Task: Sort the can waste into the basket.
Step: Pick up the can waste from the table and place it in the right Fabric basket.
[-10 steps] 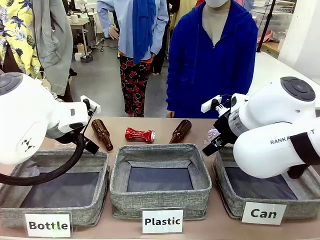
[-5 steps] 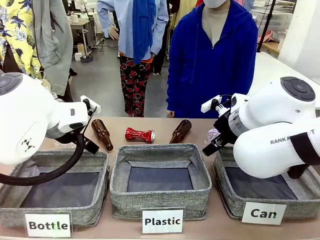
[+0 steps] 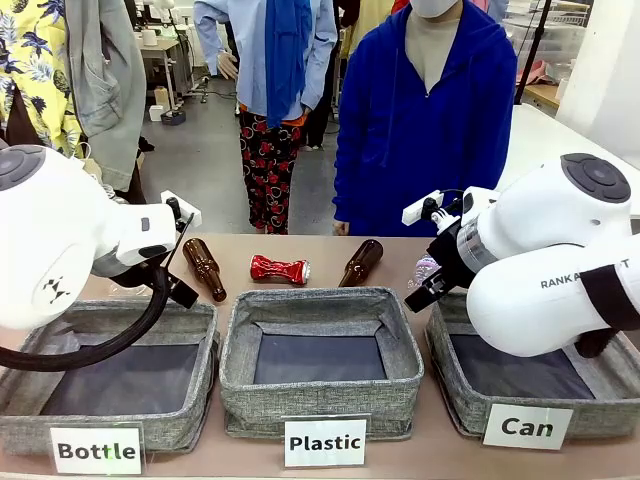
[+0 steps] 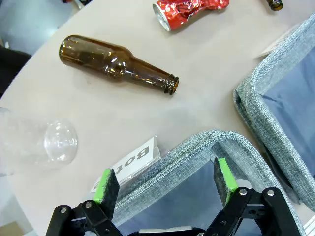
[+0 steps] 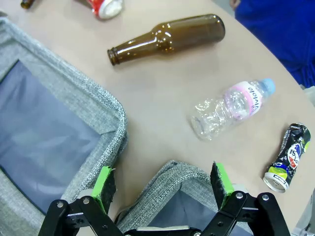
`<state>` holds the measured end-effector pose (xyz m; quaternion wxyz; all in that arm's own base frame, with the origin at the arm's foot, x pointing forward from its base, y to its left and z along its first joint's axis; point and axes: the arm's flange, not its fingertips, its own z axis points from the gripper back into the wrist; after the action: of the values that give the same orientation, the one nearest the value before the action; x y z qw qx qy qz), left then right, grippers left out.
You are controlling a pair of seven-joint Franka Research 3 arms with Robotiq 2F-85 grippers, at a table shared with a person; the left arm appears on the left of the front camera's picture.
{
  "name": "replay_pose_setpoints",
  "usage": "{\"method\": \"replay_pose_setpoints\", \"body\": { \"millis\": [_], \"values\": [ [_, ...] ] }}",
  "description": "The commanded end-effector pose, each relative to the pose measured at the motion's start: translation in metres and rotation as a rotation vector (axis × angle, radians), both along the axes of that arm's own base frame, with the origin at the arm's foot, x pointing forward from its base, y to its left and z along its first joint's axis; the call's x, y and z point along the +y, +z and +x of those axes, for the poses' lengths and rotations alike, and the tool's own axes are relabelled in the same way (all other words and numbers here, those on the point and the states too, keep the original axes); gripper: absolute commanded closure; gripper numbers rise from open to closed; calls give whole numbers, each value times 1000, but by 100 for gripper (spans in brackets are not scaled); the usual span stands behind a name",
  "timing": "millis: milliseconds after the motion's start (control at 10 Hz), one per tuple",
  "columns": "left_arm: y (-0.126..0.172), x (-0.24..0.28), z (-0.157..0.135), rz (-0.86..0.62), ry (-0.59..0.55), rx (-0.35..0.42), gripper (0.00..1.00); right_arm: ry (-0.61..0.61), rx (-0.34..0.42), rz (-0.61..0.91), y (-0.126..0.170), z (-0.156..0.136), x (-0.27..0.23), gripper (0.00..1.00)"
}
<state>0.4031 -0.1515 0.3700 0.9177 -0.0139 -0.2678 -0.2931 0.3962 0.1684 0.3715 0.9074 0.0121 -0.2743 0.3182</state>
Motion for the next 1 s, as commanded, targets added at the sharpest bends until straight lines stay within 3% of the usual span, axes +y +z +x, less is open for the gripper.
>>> {"method": "replay_pose_setpoints", "body": {
  "millis": [0, 500, 700, 900],
  "values": [
    [0, 0, 0, 0, 0, 0, 0, -1, 0, 1, 0, 0, 0, 0],
    [0, 0, 0, 0, 0, 0, 0, -8, 1, 29, 7, -5, -4, 0],
    [40, 4, -19, -96, -28, 27, 0, -31, -2, 83, 48, -25, -22, 0],
    [100, -17, -49, -221, 136, 115, 0, -83, 125, 220, 102, -49, -39, 0]
  ]
}}
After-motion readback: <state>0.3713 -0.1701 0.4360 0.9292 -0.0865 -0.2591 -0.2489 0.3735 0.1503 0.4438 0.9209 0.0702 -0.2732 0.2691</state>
